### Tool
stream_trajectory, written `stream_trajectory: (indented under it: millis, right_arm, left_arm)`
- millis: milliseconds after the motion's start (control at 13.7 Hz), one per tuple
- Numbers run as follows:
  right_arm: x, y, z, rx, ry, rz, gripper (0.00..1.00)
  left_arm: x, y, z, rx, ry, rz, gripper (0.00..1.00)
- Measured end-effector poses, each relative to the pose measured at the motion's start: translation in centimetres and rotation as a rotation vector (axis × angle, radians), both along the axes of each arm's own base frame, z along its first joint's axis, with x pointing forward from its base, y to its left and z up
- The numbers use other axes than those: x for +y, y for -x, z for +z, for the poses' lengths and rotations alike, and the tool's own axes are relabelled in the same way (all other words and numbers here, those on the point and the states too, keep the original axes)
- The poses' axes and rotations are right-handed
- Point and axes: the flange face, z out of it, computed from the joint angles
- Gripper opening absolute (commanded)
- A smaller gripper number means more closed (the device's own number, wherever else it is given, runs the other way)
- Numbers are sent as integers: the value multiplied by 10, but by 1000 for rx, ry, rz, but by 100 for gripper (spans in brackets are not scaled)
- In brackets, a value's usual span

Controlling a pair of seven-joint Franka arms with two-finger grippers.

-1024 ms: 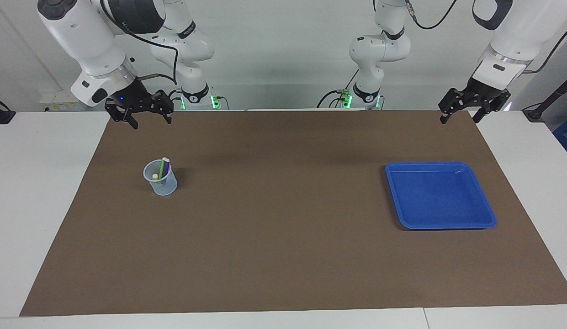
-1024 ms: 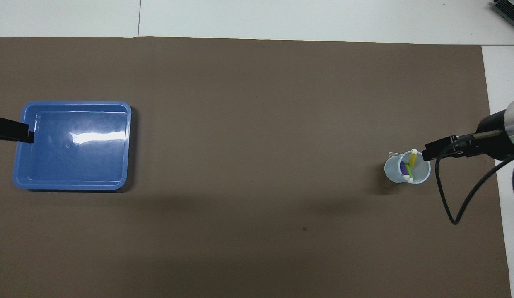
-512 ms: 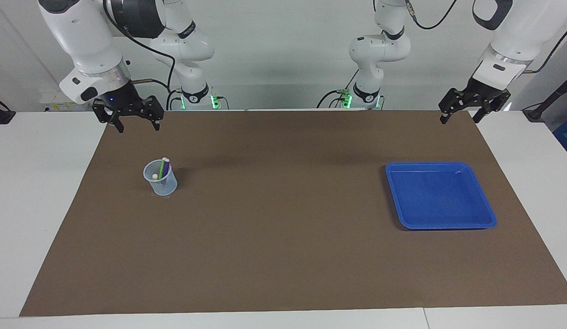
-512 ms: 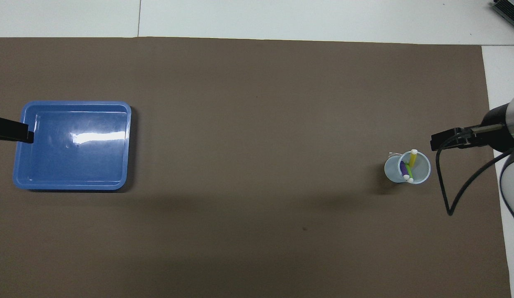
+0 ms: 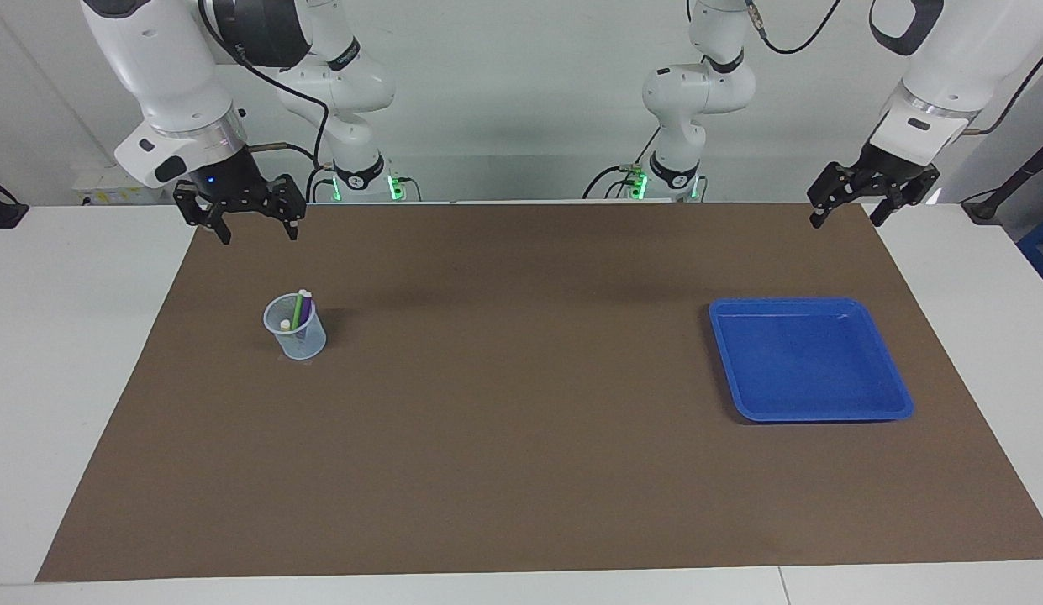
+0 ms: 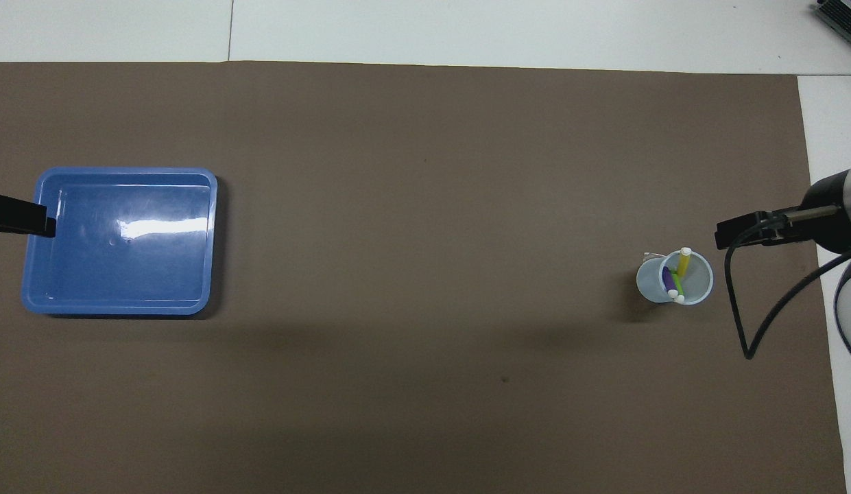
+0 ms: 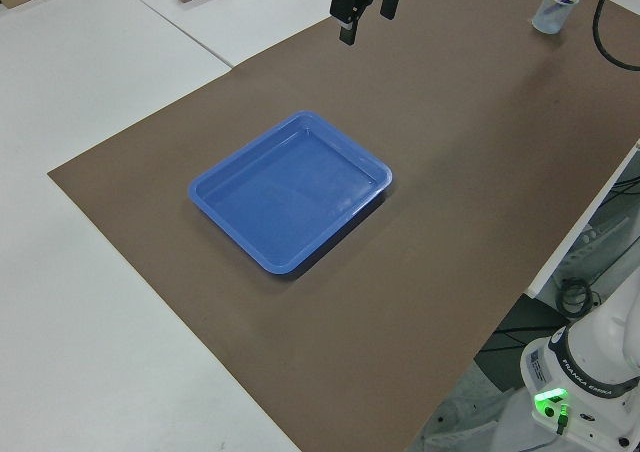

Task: Transfer and insert pens with both arms

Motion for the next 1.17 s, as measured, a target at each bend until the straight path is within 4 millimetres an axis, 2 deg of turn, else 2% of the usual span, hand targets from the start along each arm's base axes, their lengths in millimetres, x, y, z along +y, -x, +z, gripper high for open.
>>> stream_trajectory:
  millis: [1171]
  right_arm:
    - [0,11,10,12,-2,0,100]
  left_arm:
    - [0,0,0,0,0,-1,100]
